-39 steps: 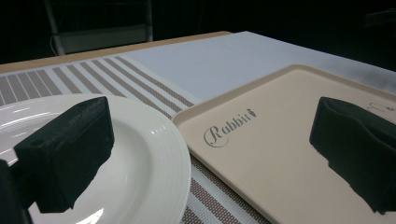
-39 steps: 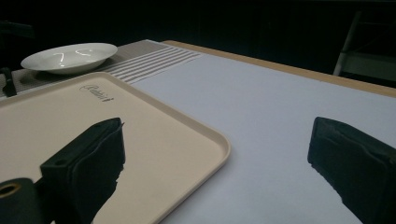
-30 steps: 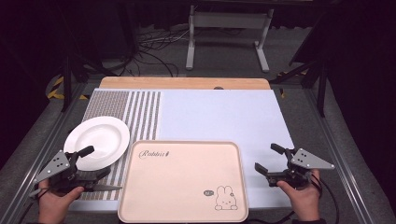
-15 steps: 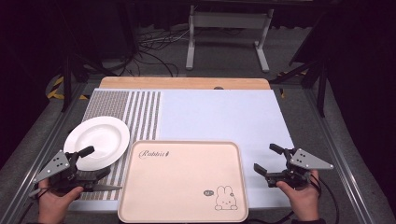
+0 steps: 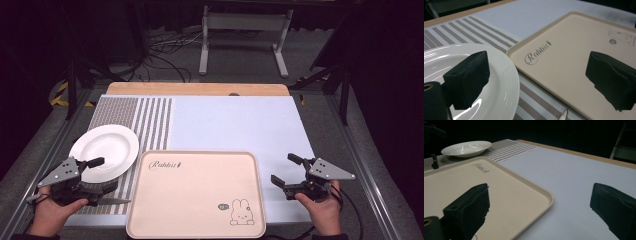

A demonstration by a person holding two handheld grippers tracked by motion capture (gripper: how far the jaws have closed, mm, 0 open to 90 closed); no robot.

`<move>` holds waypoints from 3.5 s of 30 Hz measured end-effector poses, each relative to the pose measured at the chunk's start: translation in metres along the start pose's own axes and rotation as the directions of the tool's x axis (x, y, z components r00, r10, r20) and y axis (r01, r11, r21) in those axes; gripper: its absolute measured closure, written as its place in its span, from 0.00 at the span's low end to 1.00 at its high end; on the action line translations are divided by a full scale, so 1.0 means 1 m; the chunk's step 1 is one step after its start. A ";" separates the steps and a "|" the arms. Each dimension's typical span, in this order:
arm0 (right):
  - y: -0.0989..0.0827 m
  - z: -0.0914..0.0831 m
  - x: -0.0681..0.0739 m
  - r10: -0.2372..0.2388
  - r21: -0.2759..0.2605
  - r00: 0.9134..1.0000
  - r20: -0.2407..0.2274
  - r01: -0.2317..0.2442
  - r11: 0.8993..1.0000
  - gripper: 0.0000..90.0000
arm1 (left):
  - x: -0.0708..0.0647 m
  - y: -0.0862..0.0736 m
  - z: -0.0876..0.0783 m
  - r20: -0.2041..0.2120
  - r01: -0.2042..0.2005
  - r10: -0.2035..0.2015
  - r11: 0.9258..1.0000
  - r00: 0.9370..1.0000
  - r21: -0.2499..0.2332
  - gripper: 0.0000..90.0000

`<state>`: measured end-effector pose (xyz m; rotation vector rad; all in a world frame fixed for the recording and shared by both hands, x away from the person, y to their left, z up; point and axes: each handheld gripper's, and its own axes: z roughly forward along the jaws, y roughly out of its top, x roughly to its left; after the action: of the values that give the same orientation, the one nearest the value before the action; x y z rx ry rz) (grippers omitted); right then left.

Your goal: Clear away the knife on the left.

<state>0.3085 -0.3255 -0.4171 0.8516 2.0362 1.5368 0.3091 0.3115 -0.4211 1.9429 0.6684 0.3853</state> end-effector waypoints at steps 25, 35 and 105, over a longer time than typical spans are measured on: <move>-0.003 0.002 -0.002 -0.001 0.026 1.000 -0.024 0.001 1.000 0.04 | -0.003 0.011 0.006 0.092 -0.199 0.177 0.891 0.980 0.408 0.11; -0.003 -0.002 -0.004 0.001 0.014 1.000 -0.021 0.000 1.000 0.05 | -0.003 0.017 0.003 0.148 -0.253 0.205 0.800 0.968 0.545 0.14; -0.002 0.005 0.004 -0.043 0.030 0.986 -0.160 0.048 0.998 0.05 | 0.036 0.000 0.017 0.550 -0.622 0.297 0.286 0.780 0.729 0.87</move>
<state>0.3084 -0.3193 -0.4207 0.7092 2.1843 1.5948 0.3470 0.3211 -0.4293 3.1972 -0.0406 0.0070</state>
